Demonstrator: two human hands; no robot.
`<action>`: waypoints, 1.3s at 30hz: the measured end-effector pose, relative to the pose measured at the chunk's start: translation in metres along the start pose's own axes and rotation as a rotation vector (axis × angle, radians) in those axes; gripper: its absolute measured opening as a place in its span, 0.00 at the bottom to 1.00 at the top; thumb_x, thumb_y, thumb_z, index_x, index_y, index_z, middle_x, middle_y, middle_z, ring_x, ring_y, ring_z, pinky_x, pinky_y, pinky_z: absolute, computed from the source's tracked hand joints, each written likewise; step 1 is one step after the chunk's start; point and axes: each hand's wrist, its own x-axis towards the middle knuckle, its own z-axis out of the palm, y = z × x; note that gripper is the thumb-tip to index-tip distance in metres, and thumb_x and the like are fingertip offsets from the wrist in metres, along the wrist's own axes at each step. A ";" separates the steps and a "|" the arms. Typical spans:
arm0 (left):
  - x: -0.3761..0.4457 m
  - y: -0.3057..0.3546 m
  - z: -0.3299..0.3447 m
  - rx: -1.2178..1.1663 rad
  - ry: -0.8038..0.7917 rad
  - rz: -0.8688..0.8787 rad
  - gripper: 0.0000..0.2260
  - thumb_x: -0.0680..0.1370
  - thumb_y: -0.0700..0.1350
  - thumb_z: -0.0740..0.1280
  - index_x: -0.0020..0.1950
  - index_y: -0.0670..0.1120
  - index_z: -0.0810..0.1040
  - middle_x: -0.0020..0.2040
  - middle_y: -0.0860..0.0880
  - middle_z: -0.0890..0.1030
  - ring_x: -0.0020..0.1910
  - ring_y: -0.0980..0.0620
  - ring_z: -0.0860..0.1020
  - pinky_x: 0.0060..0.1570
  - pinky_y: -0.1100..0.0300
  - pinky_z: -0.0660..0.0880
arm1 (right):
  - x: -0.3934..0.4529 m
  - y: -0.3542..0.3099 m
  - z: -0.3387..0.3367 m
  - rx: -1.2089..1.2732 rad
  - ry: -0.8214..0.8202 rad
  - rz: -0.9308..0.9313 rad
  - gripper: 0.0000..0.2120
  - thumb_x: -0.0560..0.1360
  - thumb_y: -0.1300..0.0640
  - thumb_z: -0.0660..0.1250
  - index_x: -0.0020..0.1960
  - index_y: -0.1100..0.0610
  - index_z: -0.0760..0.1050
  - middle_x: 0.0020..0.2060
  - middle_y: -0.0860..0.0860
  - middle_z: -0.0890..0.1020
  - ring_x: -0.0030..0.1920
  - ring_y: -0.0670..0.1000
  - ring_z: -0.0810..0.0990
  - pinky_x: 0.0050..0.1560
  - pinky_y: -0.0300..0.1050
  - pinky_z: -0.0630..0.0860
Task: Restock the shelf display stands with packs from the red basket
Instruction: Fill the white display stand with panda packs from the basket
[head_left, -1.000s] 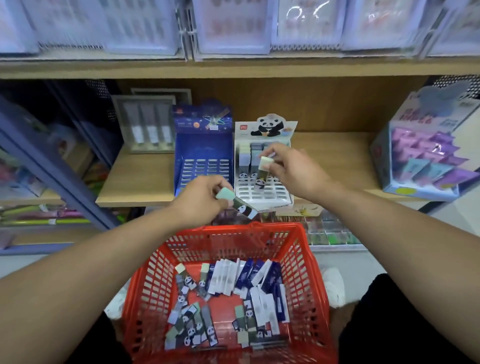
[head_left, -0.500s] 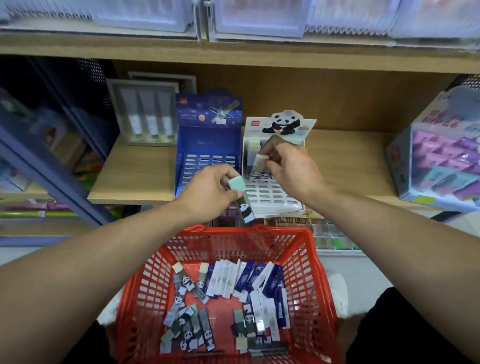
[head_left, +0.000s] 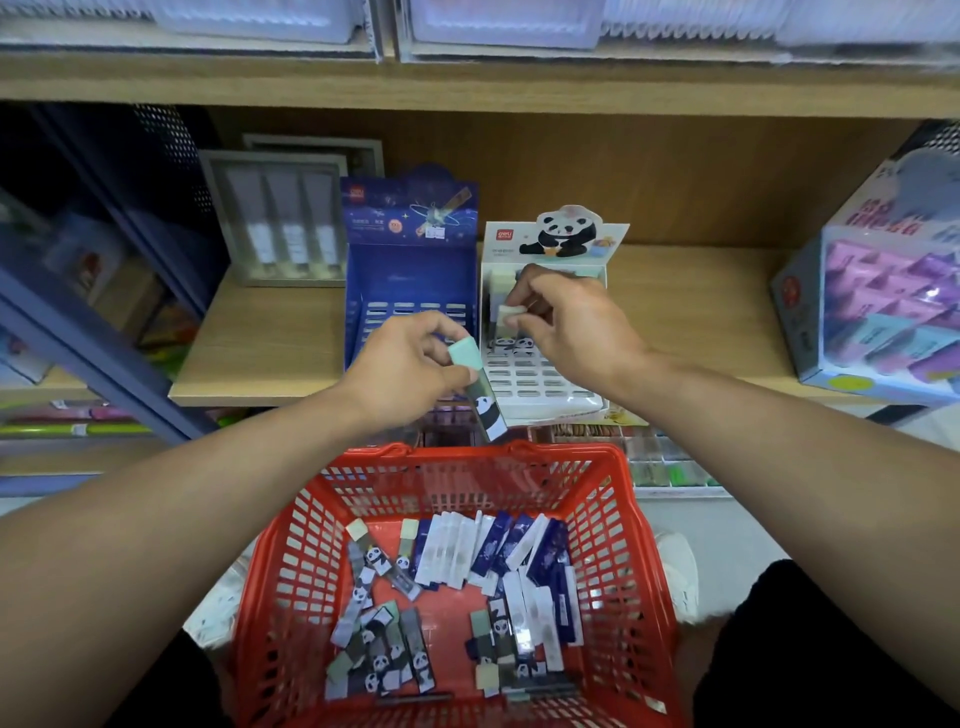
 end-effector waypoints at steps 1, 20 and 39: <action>-0.001 0.001 0.000 0.006 -0.003 0.001 0.10 0.74 0.40 0.77 0.52 0.48 0.80 0.36 0.50 0.85 0.31 0.60 0.81 0.33 0.71 0.74 | 0.000 -0.001 0.000 -0.002 0.000 -0.005 0.04 0.77 0.59 0.71 0.50 0.53 0.77 0.43 0.48 0.82 0.44 0.49 0.80 0.48 0.51 0.79; 0.001 -0.003 -0.003 0.061 0.067 -0.005 0.02 0.78 0.43 0.73 0.50 0.48 0.83 0.44 0.48 0.85 0.42 0.48 0.85 0.51 0.48 0.81 | 0.005 -0.001 0.002 -0.041 0.028 0.032 0.06 0.79 0.61 0.68 0.53 0.55 0.83 0.46 0.46 0.83 0.40 0.39 0.77 0.46 0.27 0.73; 0.001 0.003 -0.004 -0.109 0.111 -0.018 0.16 0.78 0.42 0.73 0.63 0.50 0.74 0.43 0.43 0.85 0.45 0.49 0.85 0.53 0.42 0.80 | 0.006 -0.008 -0.006 -0.448 -0.167 0.050 0.18 0.83 0.53 0.58 0.70 0.42 0.74 0.61 0.52 0.81 0.55 0.59 0.80 0.49 0.46 0.75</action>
